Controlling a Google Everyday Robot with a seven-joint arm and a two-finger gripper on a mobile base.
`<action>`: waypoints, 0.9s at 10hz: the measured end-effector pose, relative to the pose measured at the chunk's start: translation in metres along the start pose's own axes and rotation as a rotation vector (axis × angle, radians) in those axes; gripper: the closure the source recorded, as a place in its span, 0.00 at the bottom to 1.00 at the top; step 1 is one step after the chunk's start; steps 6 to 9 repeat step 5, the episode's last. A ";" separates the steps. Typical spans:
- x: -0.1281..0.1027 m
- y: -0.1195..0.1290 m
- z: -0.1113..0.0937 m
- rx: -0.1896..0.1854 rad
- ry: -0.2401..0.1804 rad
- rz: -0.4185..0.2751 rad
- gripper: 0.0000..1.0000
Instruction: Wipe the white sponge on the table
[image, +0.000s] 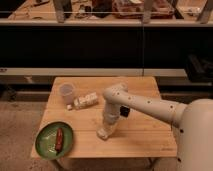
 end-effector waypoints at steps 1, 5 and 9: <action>-0.013 -0.014 -0.004 0.016 -0.009 -0.034 1.00; -0.047 -0.028 0.003 -0.025 -0.010 -0.165 1.00; -0.047 -0.028 0.003 -0.025 -0.010 -0.165 1.00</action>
